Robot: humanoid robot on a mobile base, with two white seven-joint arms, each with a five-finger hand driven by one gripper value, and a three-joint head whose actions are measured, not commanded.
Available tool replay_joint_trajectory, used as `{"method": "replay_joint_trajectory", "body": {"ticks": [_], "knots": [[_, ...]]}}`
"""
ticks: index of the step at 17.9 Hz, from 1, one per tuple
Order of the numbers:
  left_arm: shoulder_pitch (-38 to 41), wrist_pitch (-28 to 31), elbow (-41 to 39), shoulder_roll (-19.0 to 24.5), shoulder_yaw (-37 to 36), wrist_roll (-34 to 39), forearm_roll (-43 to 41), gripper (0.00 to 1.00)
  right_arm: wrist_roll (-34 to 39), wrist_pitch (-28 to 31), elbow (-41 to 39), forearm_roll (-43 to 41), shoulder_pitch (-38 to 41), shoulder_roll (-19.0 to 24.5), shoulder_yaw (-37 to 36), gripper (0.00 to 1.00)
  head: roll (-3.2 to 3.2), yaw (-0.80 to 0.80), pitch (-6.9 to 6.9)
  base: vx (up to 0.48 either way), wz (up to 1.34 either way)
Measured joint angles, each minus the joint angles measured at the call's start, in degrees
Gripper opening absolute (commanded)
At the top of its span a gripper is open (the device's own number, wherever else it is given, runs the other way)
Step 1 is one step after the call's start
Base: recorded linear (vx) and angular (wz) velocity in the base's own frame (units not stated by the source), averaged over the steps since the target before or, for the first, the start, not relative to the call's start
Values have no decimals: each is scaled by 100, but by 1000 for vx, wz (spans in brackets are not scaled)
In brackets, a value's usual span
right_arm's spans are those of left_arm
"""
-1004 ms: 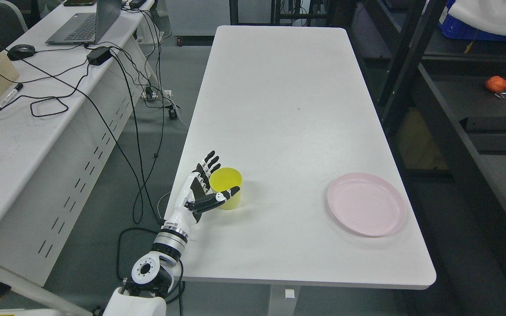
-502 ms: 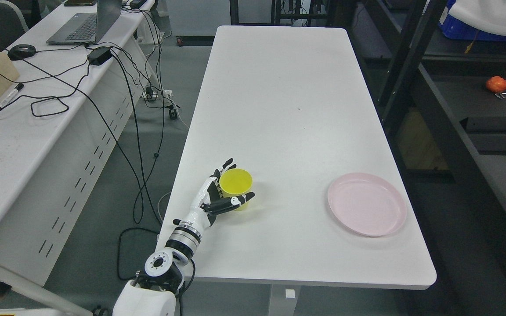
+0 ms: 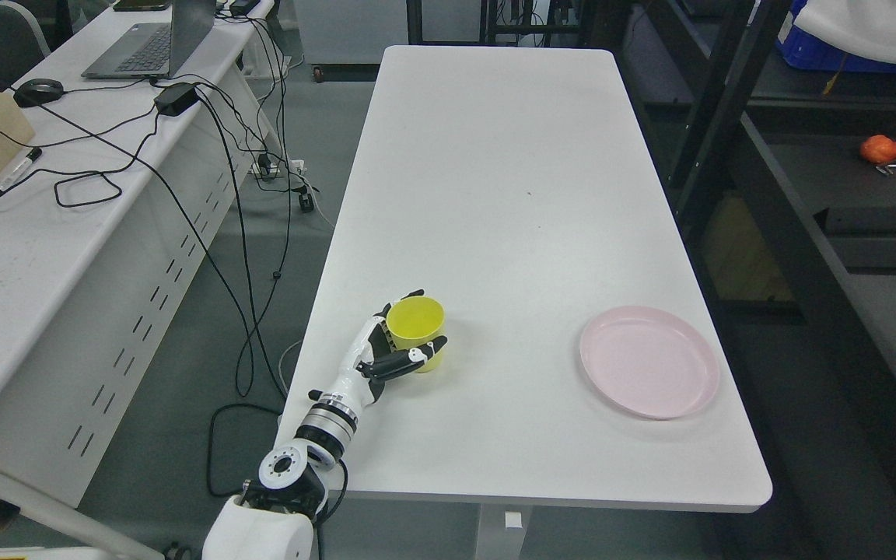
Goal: Place yellow IKEA cup on middle right shelf
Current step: 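Close the left hand fingers around the yellow cup, then lift the yellow cup off the table with the left hand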
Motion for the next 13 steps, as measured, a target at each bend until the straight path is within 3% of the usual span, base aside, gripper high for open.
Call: {"method": "replay_joint_trajectory", "body": {"ticks": [3,7,13], "knots": [[35,-418,45,0,60,4,213,0,0,0,0,0,0,0,0,99,0,0,0,0,0],[172,-1046,-73,0,116,-56,397,0,0,0,0,0,-1,0,0,99,0,0,0,-15,-4],[592,-1230,-892,0,163,-133,524,0,0,0,0,0,0,0,0,99,0,0,0,-66,-193]]}}
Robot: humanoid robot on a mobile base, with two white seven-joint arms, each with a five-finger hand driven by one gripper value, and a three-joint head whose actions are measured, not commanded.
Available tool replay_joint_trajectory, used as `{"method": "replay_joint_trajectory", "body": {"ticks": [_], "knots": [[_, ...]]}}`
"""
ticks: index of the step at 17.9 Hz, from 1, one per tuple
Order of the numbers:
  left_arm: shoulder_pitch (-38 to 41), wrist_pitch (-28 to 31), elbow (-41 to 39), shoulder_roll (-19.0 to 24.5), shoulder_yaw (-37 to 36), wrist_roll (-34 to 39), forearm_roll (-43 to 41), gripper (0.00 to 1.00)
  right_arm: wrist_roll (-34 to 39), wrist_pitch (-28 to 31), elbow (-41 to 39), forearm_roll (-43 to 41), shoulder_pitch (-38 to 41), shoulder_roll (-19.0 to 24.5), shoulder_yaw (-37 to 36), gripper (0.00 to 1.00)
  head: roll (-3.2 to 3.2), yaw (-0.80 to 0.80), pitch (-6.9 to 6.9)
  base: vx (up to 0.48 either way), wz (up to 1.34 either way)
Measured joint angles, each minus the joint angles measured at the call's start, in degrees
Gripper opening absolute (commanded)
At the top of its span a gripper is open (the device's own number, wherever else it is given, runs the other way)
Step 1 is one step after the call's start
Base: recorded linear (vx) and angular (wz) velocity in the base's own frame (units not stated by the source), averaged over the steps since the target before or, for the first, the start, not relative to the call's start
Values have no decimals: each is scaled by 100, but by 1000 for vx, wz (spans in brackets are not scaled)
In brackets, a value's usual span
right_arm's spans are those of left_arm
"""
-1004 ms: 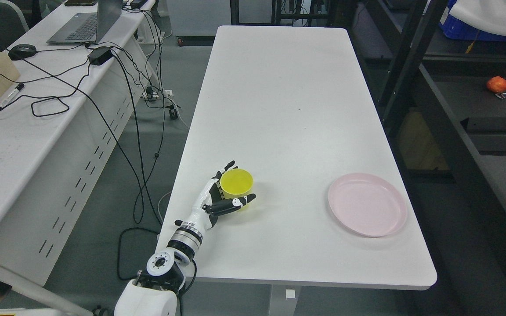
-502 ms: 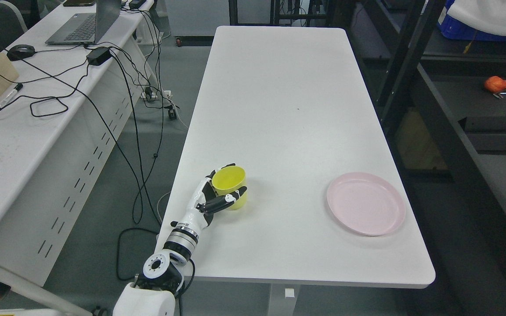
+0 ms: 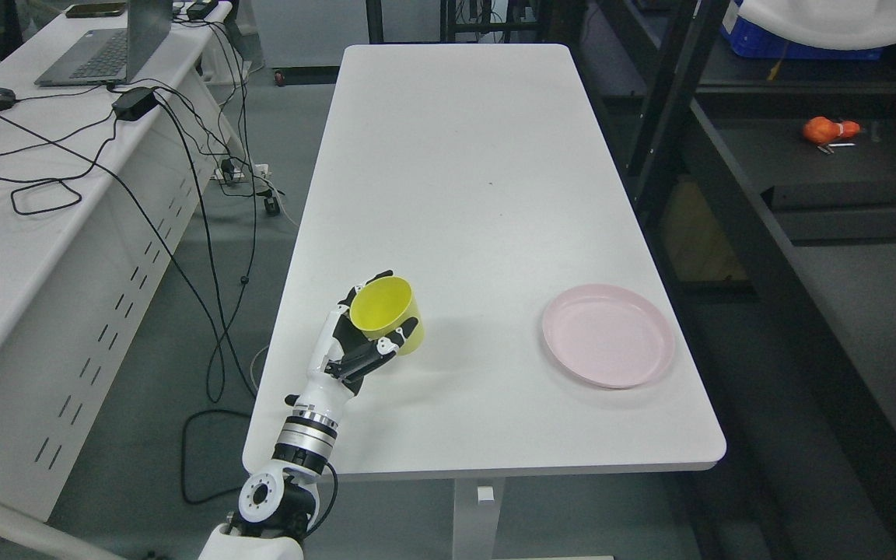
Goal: Place yellow IKEA cup on middle right shelf
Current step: 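Lift the yellow cup off the table with the left hand, then carry the held cup toward the dark metal shelving unit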
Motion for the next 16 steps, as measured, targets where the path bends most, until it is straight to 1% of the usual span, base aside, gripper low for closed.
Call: {"method": "replay_joint_trajectory", "body": {"ticks": [9,16], "knots": [[485,-39,-1084,0,66,-52,47,1,0,0,0,0,0,0,0,99,0,0,0,-141,-340],[649,-39,-1568,0,29,-54,50,1,0,0,0,0,0,0,0,99,0,0,0,-217,-541]]}}
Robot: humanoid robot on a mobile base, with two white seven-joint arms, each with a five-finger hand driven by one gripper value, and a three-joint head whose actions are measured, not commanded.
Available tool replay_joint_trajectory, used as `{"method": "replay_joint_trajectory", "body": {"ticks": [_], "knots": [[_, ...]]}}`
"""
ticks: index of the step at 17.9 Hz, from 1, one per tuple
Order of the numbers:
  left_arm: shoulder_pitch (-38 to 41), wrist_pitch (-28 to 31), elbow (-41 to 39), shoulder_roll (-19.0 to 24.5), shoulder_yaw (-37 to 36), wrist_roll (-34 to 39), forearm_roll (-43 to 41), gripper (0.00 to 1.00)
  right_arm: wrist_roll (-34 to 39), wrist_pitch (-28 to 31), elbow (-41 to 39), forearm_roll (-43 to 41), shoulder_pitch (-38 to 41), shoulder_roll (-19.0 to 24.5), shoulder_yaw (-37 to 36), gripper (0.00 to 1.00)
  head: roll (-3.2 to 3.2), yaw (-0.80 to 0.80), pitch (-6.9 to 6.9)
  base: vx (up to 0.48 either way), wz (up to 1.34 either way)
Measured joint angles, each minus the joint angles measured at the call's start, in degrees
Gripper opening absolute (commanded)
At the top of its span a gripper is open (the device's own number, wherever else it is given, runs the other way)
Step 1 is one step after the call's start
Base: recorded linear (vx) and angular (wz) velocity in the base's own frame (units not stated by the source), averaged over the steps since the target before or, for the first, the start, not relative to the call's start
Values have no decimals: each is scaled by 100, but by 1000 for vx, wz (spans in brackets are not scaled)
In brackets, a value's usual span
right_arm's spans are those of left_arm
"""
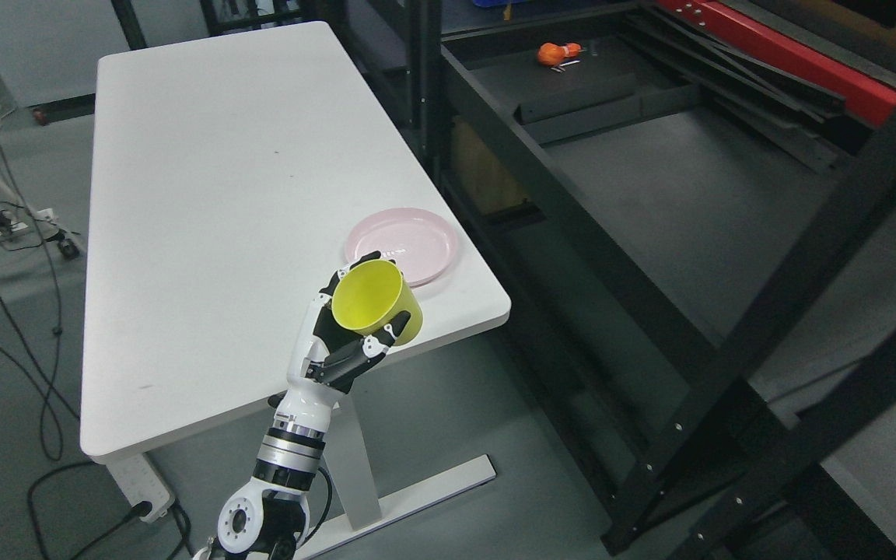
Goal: Place yellow IKEA cup on middle right shelf
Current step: 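Carry the held cup toward the dark metal shelving unit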
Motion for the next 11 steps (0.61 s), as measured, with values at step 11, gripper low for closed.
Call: {"method": "replay_joint_trajectory", "body": {"ticks": [11], "knots": [[40,-2,-319,0,-217,-1,-1,1,0,-1,-1,0,0,0,0,99,0,0,0,-229,-716]]}}
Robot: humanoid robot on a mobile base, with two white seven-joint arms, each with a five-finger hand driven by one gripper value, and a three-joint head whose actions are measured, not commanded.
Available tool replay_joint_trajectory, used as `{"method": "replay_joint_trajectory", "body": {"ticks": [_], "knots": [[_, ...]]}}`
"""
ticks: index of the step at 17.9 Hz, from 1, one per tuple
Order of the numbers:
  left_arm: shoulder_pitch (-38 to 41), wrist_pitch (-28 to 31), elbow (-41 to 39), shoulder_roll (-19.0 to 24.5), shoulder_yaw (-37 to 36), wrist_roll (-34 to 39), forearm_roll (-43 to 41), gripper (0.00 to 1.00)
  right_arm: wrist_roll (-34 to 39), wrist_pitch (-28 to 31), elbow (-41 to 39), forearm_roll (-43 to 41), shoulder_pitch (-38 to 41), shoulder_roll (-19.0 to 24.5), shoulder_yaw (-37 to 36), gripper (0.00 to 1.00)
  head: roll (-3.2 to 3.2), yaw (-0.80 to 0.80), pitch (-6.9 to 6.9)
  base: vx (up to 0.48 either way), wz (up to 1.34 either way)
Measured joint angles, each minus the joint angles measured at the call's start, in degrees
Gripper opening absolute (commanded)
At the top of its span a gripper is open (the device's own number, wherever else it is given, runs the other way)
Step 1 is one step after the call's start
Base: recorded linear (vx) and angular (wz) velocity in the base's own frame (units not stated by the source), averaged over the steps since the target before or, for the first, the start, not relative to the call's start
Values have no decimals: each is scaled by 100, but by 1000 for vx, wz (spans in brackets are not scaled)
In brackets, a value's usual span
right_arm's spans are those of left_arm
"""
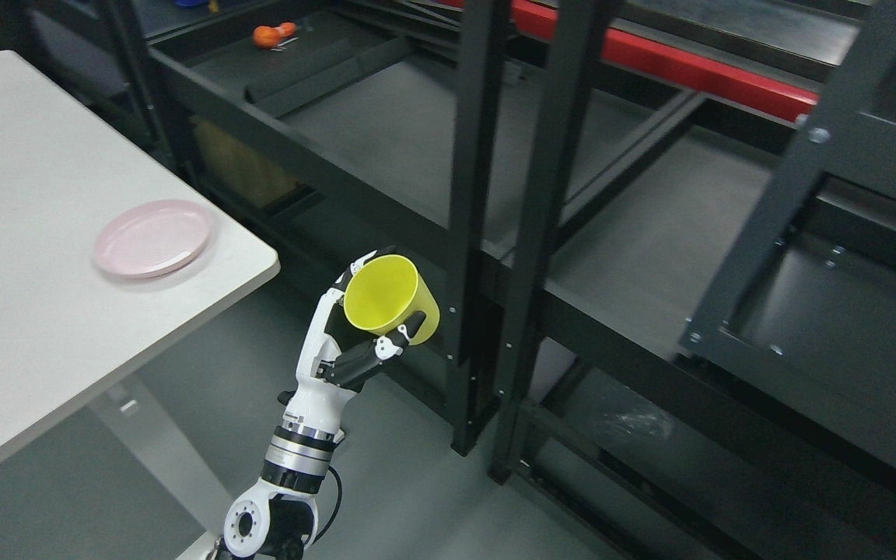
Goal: Place yellow IKEA cup on middle right shelf
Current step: 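Carry the held cup toward the dark metal shelving unit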
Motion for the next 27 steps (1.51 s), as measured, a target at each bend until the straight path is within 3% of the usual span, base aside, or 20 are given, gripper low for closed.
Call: {"method": "replay_joint_trajectory", "body": {"ticks": [14,27], "knots": [[-7,-21,-110,0,-183,-2,-1,1,0,0,1,0,4,0,0,99,0,0,-2,-110,-987],[-233,-187,-182,0,-384,-35,-6,2,0,-1,1,0,-1,0,0,99,0,0,-4,59,-65]]}}
